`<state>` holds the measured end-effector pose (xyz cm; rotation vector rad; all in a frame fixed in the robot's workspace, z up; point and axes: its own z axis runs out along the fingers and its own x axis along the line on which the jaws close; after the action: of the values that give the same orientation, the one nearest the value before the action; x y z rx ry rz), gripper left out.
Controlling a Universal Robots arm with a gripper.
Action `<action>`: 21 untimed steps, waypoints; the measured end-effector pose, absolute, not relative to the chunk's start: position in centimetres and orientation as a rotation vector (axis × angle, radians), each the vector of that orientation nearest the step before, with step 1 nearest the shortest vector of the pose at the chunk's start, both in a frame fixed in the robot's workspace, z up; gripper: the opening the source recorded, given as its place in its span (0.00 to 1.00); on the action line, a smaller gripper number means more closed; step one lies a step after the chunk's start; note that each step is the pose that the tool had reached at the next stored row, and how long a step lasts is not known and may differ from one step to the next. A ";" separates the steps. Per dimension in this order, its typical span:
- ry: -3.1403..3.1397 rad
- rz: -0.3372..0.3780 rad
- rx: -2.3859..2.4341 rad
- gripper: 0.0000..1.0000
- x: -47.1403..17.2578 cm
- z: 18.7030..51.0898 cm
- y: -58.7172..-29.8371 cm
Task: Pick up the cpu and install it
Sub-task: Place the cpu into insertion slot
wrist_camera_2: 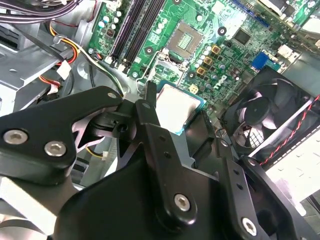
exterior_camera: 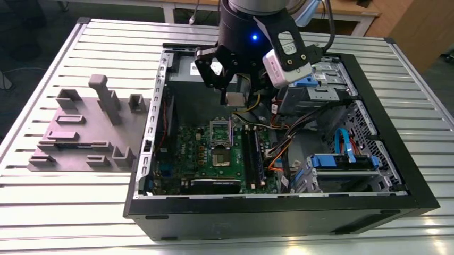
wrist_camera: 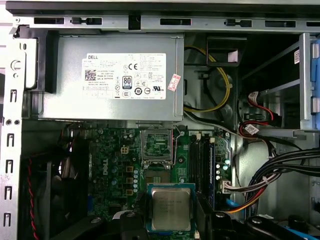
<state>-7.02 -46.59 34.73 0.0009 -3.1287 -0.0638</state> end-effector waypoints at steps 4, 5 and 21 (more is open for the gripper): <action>-3.129 -0.064 0.000 0.47 -6.8 34.2 -46.6; -3.129 -0.064 -0.001 0.47 -6.7 34.0 -46.7; -3.138 -0.062 -0.032 0.47 -6.6 31.9 -47.2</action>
<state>-6.60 -47.21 31.92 -0.0325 -3.1379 -0.0624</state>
